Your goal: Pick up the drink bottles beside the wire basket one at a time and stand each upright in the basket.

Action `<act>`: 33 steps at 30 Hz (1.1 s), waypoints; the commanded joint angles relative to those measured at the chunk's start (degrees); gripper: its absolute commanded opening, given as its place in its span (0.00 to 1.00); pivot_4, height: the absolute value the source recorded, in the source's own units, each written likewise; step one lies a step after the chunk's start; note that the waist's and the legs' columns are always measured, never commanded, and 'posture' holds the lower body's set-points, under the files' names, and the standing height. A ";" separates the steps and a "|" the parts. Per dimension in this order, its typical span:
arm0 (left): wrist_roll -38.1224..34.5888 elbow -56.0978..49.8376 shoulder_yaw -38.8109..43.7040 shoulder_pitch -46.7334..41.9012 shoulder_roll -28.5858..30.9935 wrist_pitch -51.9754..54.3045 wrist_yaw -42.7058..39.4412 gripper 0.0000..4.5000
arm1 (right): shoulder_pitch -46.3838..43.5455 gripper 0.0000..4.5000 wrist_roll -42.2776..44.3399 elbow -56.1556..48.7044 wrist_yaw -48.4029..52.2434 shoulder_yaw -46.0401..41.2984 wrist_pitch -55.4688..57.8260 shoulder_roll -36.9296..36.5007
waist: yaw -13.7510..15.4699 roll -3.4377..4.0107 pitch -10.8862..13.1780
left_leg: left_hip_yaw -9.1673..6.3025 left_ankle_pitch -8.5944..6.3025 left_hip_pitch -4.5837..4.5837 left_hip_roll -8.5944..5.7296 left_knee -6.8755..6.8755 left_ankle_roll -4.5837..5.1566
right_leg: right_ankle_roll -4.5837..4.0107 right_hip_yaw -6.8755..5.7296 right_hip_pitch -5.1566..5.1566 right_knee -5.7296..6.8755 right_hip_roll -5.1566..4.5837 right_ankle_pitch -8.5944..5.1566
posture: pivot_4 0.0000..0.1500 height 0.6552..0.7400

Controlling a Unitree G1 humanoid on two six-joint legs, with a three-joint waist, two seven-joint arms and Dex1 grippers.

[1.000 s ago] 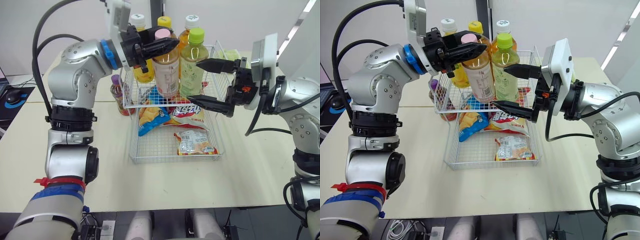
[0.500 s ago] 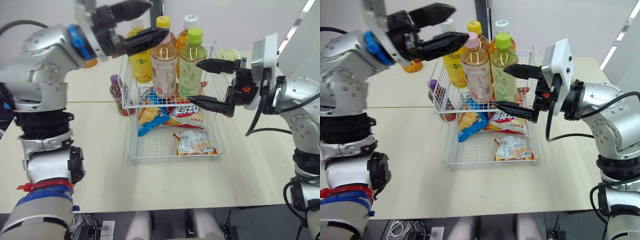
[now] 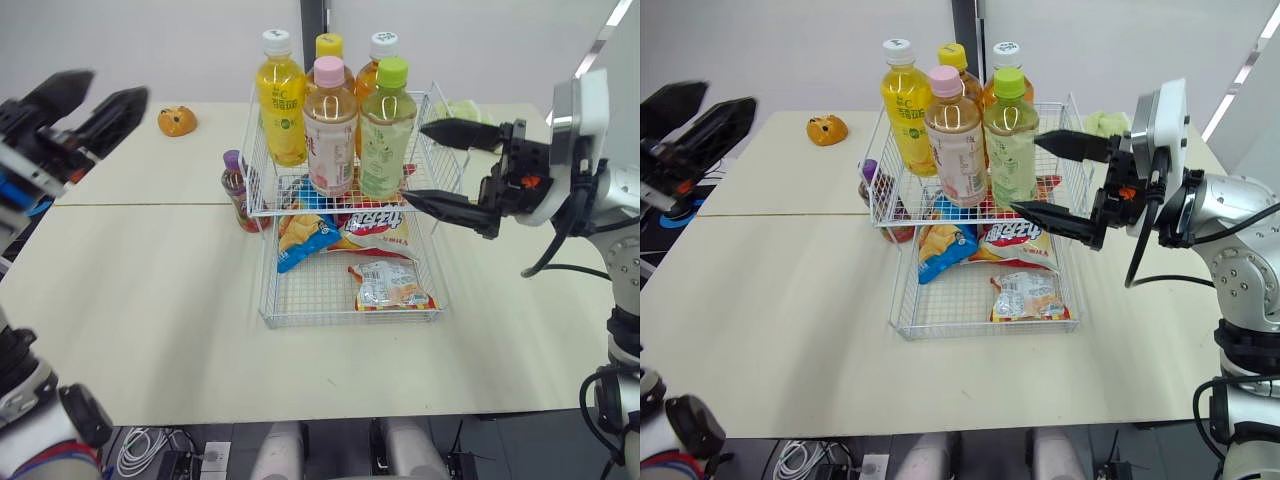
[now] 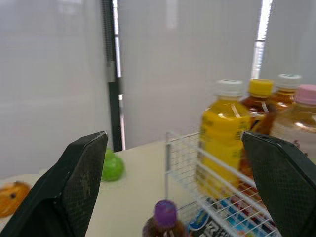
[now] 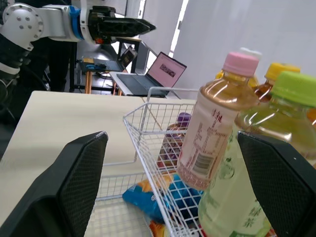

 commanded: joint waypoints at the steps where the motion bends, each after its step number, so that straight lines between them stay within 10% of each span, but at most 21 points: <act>1: 4.19 0.15 5.26 8.42 -2.61 -8.88 1.16 1.00 | 1.26 1.00 2.50 -4.68 0.40 -1.52 0.38 -1.19 | 0.04 0.10 -0.08 | 0.00 0.00 0.06 0.00 -0.01 0.00 | 0.00 0.00 0.07 -0.03 0.00 0.00 | 1.00 1.00; 15: 13.50 0.44 -2.13 31.57 -18.96 -27.24 7.13 1.00 | 6.83 1.00 1.72 -10.59 -2.06 -0.55 -1.31 -0.96 | 0.78 -0.05 -0.17 | 0.03 -0.01 0.53 0.00 -0.12 0.01 | 0.07 -0.02 0.60 -0.26 -0.11 -0.01 | 1.00 1.00; 33: 12.15 -3.58 -8.68 31.88 -20.02 -28.52 11.09 1.00 | 8.55 1.00 0.50 -10.79 -5.15 -1.47 -1.96 -2.12 | 1.38 -0.04 -0.18 | 0.08 -0.01 0.54 -0.03 -0.12 0.01 | 0.07 0.01 0.62 -0.28 -0.10 -0.02 | 1.00 1.00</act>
